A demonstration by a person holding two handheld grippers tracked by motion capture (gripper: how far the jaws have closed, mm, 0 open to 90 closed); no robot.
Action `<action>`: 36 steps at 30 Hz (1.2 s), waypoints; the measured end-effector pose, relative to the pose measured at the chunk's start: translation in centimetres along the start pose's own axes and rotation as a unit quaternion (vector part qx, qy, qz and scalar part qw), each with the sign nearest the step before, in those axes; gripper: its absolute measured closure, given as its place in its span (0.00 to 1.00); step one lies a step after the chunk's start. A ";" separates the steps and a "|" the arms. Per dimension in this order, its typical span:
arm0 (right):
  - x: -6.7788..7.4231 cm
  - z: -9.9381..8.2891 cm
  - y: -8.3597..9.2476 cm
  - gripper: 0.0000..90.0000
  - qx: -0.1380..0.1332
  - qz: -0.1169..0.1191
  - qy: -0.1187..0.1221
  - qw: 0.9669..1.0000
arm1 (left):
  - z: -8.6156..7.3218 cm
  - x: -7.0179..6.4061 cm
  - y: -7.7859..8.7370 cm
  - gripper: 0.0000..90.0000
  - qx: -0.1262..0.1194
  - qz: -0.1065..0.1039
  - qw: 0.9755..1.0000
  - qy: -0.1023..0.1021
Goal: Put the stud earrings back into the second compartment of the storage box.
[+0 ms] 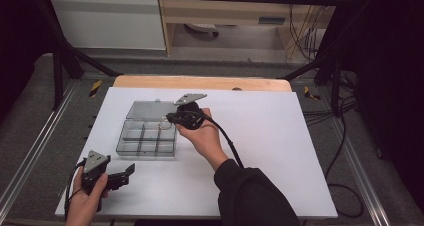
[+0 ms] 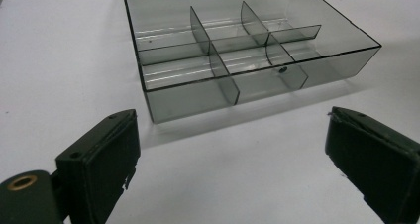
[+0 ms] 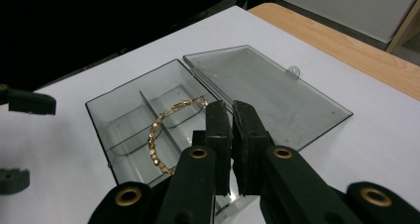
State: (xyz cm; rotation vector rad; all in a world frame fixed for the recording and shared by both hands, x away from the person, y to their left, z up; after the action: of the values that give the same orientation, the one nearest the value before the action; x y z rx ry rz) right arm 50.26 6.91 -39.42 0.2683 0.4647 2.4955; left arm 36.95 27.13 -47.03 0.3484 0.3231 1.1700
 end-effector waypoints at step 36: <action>0.3 1.2 -6.7 0.96 0.037 -0.008 0.009 0.999 | 0.1 -0.3 -0.2 0.08 0.002 -0.008 1.000 -0.005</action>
State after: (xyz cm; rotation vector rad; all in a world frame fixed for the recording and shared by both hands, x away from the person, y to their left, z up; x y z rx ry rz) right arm 53.78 12.56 -40.90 0.2706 0.5647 2.4706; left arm 37.01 26.80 -47.02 0.3539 0.3183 1.1519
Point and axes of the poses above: each handheld gripper's, and its own axes: y roughly backward along the jaws, z roughly out of its top, x roughly to its left, the point moved 7 cm from there along -y, roughly forward along the jaws, and after that the axes turned 8 degrees about -x, right-handed, at the moved point
